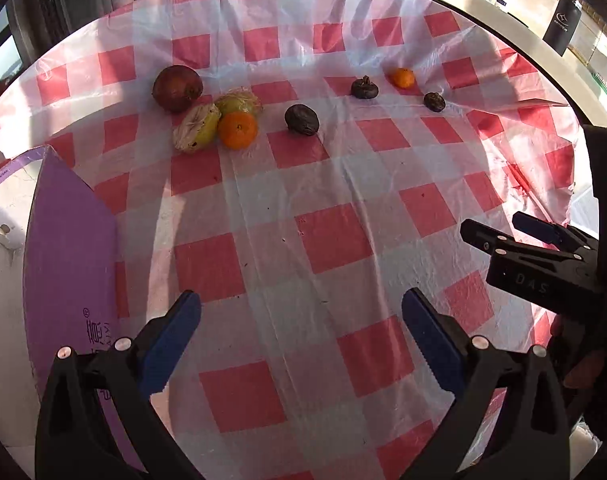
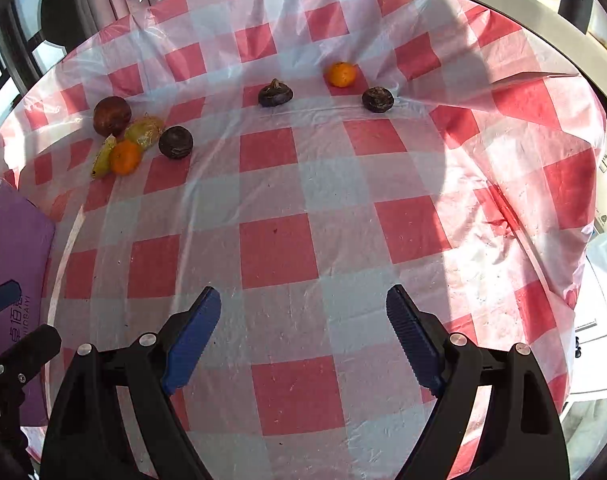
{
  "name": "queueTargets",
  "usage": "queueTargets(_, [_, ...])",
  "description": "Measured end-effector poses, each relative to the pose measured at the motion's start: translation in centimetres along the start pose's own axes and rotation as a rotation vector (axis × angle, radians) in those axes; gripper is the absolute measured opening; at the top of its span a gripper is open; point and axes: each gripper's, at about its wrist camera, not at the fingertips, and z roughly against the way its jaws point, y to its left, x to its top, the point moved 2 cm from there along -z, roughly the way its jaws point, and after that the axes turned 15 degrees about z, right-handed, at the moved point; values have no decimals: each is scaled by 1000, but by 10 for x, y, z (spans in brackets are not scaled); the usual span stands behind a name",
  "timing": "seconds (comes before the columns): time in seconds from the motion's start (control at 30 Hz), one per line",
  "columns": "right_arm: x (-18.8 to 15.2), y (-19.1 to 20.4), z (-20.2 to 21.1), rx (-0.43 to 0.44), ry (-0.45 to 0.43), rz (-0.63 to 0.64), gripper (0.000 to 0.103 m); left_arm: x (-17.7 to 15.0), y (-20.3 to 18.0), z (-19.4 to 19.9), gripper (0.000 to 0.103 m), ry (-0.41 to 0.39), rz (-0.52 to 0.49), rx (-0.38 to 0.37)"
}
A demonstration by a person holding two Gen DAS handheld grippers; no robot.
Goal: Organize fruits
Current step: 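Grasp an orange with the left tool while the right tool grasps a dark dried fruit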
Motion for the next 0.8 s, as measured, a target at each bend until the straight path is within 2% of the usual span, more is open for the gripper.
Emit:
queueTargets(0.13, [6,-31,-27,-21,10,6,82,4,-15,-36,101,18,11,60])
queueTargets(0.3, [27,-66,-63,-61,5,19,82,32,-2,-67,99,-18,118,146])
queueTargets(0.5, [69,-100,-94,-89,-48,-10,82,74,26,-90,85,-49,234,93])
queueTargets(0.57, [81,-106,-101,-96,-65,-5,82,91,32,-98,82,-76,251,127])
queueTargets(0.63, [92,-112,-108,-99,-78,-17,82,106,37,-106,78,-94,268,129])
queueTargets(0.67, [97,-114,-111,-96,-84,-25,81,113,38,-110,70,-99,273,121])
queueTargets(0.8, [116,-121,-123,-98,-108,-42,80,133,36,-121,65,-145,230,147])
